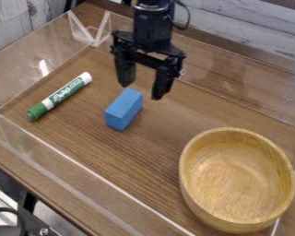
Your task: Put the blue block in the brown bowl
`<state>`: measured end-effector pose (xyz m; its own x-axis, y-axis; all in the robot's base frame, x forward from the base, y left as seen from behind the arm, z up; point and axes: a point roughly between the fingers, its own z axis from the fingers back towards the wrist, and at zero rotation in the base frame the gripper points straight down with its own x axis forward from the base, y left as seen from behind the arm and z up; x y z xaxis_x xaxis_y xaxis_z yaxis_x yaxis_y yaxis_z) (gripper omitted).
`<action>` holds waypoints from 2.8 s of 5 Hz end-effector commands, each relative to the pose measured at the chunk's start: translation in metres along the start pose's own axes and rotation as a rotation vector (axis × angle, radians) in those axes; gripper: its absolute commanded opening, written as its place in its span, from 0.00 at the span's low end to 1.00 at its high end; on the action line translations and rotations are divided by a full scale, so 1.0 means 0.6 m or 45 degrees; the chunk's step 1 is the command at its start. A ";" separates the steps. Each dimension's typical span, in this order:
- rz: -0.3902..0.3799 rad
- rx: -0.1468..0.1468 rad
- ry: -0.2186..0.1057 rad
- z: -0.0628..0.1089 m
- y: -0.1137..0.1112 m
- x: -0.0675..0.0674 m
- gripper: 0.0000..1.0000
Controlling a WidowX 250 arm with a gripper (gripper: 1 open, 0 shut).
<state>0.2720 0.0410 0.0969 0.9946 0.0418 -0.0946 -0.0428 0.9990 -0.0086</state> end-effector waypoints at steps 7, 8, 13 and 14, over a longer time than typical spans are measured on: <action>0.007 -0.027 -0.019 -0.028 0.040 -0.011 1.00; 0.017 -0.035 -0.031 -0.029 0.045 -0.015 1.00; 0.031 -0.083 -0.112 -0.028 0.062 -0.014 1.00; 0.030 -0.088 -0.127 -0.026 0.064 -0.014 1.00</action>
<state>0.2562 0.0741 0.0649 0.9960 0.0645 -0.0612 -0.0699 0.9933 -0.0920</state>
